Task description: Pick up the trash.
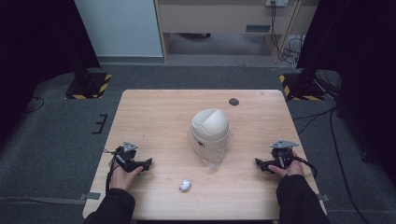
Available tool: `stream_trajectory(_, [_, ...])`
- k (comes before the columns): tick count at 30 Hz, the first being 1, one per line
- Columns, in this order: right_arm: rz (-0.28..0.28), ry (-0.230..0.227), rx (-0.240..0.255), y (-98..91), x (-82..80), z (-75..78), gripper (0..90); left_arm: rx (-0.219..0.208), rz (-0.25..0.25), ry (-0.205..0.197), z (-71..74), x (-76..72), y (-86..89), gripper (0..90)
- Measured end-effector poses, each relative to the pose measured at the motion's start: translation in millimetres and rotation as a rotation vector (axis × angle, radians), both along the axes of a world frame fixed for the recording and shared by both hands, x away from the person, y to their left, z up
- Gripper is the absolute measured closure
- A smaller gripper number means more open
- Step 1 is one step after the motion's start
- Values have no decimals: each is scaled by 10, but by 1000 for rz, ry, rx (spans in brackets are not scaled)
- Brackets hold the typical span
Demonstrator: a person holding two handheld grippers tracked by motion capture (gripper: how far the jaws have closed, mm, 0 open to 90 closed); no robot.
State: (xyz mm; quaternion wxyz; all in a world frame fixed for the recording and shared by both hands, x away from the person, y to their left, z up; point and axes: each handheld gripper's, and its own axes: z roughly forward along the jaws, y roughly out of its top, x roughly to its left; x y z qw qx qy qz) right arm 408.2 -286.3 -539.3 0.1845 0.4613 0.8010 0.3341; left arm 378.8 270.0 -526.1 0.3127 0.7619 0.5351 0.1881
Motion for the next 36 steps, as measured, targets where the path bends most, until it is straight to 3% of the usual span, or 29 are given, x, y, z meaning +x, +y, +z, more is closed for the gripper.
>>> stream_trajectory(7, [3, 0, 1, -2, -1, 0, 7, -34, -9, -52, 123, -13, -13, 125])
stream_trajectory(8, [2, 1, 2, -2, -3, 0, 7, -51, -25, -66, 157, -13, -23, 127])
stream_trajectory(26, [5, 0, 1, -5, -6, -1, 7, -102, -153, -266, 549, -75, -139, 129])
stream_trajectory(36, [7, 0, -2, -6, -6, -1, 7, -151, -169, -306, 689, -101, -193, 144])
